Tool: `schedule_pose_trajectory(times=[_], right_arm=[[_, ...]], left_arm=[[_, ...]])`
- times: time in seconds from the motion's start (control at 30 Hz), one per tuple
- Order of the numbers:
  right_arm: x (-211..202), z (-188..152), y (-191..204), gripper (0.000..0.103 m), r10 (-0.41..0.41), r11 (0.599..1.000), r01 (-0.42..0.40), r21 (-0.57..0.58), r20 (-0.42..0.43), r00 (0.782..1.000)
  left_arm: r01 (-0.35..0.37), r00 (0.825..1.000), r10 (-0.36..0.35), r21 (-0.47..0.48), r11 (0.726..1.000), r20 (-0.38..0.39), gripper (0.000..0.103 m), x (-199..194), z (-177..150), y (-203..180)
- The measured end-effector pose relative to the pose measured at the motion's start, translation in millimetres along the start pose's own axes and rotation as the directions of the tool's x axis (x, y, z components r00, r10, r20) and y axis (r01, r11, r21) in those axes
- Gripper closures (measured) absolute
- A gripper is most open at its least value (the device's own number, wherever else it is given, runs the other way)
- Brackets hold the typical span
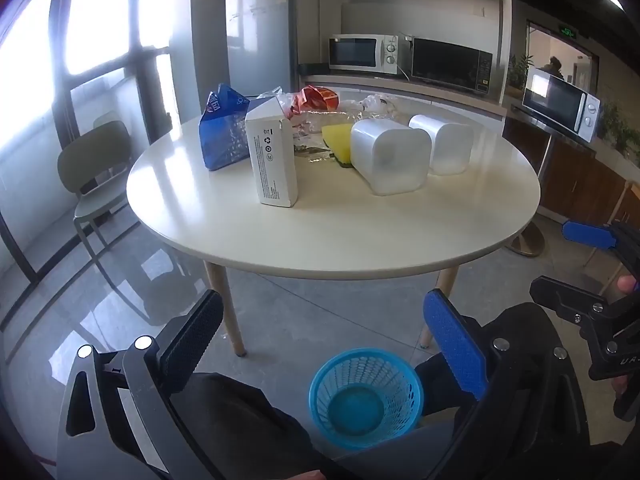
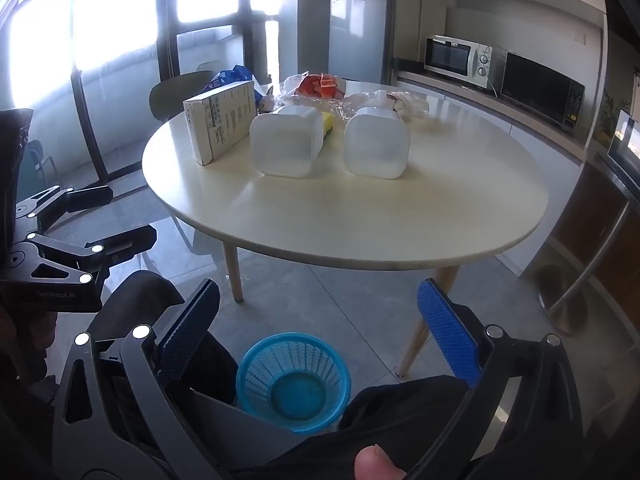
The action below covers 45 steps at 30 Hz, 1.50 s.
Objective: Collect trash
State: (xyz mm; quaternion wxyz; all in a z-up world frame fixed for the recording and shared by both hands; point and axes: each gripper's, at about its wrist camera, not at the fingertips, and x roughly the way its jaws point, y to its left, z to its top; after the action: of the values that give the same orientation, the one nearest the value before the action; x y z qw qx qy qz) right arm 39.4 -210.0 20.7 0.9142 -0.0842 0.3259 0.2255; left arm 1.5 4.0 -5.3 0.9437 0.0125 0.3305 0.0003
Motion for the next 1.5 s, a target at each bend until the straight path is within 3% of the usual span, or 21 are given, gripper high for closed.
schedule_pose_trajectory(times=[1.27,1.5], right_arm=[[1.0,-2.2,-0.8,0.009,-0.002,1.000,0.002,0.006,-0.005,1.000],[9.9,-5.9,-2.9,0.009,0.044,0.999,-0.043,0.024,-0.021,0.999]], left_arm=[[-0.003,1.000,0.003,0.019,1.000,-0.001,0.005,-1.6,2.1,-0.8],[-0.013,1.000,0.013,-0.006,1.000,-0.014,0.005,3.7,-0.5,2.6]])
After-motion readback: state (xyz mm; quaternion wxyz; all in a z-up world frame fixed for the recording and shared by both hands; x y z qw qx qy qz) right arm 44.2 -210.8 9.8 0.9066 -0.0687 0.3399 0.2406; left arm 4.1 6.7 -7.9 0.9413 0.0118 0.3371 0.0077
